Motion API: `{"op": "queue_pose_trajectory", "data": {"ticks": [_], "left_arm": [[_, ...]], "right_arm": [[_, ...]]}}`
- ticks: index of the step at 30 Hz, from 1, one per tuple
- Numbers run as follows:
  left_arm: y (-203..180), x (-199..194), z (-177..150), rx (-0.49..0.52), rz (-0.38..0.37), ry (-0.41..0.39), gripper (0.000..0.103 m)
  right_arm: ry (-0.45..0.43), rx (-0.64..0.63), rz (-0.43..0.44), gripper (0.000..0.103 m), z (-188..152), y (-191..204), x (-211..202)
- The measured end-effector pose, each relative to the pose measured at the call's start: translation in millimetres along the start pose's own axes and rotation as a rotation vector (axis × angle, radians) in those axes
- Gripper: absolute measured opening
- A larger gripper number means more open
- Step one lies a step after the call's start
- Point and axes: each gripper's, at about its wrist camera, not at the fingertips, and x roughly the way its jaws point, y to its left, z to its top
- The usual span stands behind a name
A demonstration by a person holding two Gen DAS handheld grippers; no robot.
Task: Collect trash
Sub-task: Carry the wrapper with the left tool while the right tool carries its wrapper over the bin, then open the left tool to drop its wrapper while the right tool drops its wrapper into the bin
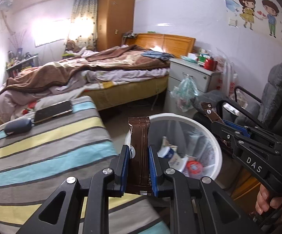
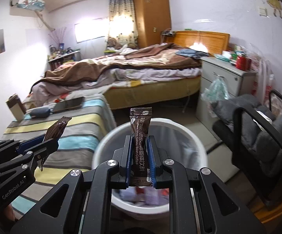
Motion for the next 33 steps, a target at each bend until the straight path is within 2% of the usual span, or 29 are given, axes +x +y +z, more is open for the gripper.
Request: {"op": "queue_pose_trajectory", "data": {"ticks": [5, 12, 22, 23, 25, 26, 28, 30, 32, 33], "left_arm": [[-18, 23, -4, 0.008, -0.034, 0.044, 0.02], [-28, 50, -14, 0.02, -0.04, 0.098, 0.02], [-22, 66, -19, 0.0, -0.022, 0.131, 0.021], [-22, 67, -20, 0.002, -0.011, 0.134, 0.022], [-21, 67, -20, 0.007, 0.008, 0.134, 0.032], [-20, 67, -21, 0.003, 0.009, 0.134, 0.041], [-19, 64, -21, -0.006, -0.001, 0.128, 0.044], [-18, 62, -20, -0.011, 0.003, 0.12, 0.044], [-17, 59, -20, -0.011, 0.012, 0.114, 0.045], [-16, 58, -20, -0.014, 0.012, 0.113, 0.045]], "right_arm": [[0.05, 0.018, -0.022, 0.018, -8, -17, 10], [0.119, 0.035, -0.042, 0.018, -23, -33, 24], [0.164, 0.035, -0.049, 0.018, -27, -40, 37], [0.163, 0.039, -0.048, 0.018, -28, -41, 36], [0.165, 0.037, -0.05, 0.018, -29, -41, 37], [0.167, 0.04, -0.055, 0.019, -29, -42, 37], [0.165, 0.045, -0.065, 0.021, -28, -42, 37], [0.167, 0.047, -0.072, 0.038, -28, -42, 36], [0.162, 0.049, -0.066, 0.048, -28, -42, 35], [0.159, 0.048, -0.068, 0.048, -28, -42, 34]]}}
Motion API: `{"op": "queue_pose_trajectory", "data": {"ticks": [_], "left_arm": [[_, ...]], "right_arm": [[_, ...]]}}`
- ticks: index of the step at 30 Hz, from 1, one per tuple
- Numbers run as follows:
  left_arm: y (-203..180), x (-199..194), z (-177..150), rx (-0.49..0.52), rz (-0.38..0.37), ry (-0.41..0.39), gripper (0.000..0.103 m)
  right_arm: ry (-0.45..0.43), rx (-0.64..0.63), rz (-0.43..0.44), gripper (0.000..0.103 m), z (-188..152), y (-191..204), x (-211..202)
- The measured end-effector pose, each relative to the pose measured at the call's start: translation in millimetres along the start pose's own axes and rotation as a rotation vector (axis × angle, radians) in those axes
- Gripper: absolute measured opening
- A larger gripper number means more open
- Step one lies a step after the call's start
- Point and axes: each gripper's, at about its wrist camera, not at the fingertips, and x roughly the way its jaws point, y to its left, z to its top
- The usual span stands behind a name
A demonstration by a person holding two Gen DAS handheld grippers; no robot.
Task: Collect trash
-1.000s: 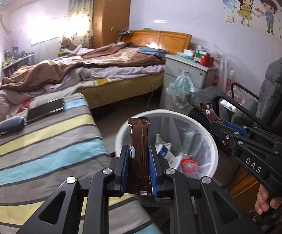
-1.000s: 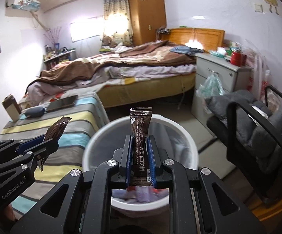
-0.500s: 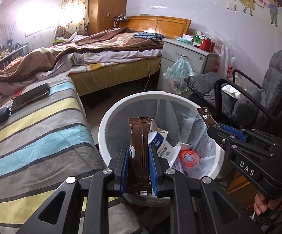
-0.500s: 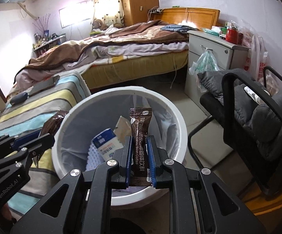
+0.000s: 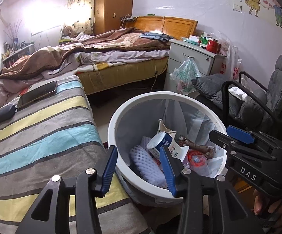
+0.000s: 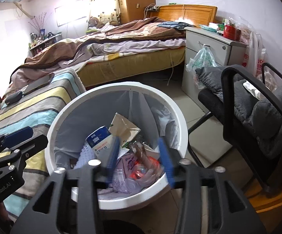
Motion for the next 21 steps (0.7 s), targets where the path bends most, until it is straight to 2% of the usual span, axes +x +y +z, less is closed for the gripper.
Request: {"op": "queue_pose_trajectory", "data": {"ticks": [10, 21], "left_arm": [[5, -19, -5, -0.015, 0.04, -0.046, 0.05], [8, -47, -22, -0.031, 0.081, -0.103, 0.05]], "right_arm": [[-0.045, 0.019, 0.004, 0.048, -4, 6, -15], [-0.157, 0.017, -0.012, 0.048, -15, 21, -45]]}}
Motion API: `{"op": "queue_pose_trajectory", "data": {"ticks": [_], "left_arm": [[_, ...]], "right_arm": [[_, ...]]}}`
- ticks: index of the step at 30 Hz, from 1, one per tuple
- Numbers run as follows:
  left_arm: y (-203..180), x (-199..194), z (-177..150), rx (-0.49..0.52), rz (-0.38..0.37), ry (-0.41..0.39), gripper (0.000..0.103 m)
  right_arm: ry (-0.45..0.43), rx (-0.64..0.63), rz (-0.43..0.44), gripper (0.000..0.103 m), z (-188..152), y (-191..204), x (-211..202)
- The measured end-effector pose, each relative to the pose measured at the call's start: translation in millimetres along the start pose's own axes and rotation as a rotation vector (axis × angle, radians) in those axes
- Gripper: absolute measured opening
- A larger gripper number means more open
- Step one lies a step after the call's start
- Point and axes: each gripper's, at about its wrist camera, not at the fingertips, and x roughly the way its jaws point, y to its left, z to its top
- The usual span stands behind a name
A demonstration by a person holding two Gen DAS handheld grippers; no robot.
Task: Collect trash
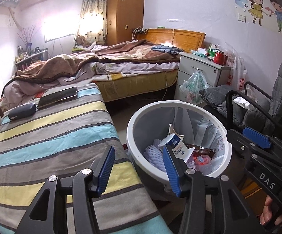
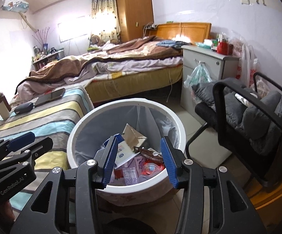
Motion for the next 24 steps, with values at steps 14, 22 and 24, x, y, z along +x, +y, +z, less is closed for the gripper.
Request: {"op": "queue_pose_trajectory", "data": {"ticks": [14, 22, 24], "left_arm": [[-6, -47, -26, 0.008, 0.038, -0.115, 0.064], [-8, -57, -35, 0.011, 0.031, -0.115, 0.064], [-9, -59, -36, 0.013, 0.033, -0.113, 0.064]], "right_arm": [[-0.078, 0.023, -0.033, 0.053, -22, 5, -30], [-0.096, 0.033, -0.042, 0.053, -33, 8, -42], [-0.097, 0.035, -0.033, 0.053, -33, 9, -44]]}}
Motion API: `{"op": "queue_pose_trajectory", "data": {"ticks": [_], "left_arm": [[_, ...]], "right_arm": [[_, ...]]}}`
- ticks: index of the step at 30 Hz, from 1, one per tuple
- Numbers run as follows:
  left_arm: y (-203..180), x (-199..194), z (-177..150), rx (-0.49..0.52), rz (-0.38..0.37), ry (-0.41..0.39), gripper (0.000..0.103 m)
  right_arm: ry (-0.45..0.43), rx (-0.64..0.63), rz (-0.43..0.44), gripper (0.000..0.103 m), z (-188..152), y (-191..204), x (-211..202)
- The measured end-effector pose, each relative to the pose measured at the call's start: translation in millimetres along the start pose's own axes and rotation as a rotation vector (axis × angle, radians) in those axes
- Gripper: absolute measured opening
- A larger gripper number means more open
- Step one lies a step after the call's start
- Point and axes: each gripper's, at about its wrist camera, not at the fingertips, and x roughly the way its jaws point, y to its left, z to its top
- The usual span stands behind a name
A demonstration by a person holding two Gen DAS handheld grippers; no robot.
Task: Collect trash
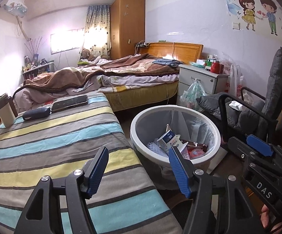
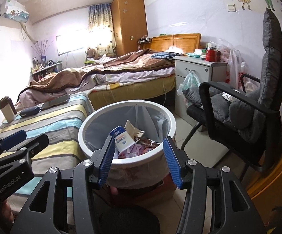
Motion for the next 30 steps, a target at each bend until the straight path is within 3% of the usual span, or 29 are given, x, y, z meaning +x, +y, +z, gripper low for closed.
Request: {"op": "queue_pose_trajectory", "data": {"ticks": [30], "left_arm": [[0.1, -8.4, -0.4, -0.001, 0.013, -0.01, 0.064]], "right_arm": [[-0.013, 0.002, -0.002, 0.053, -3.5, 4.7, -5.1]]}}
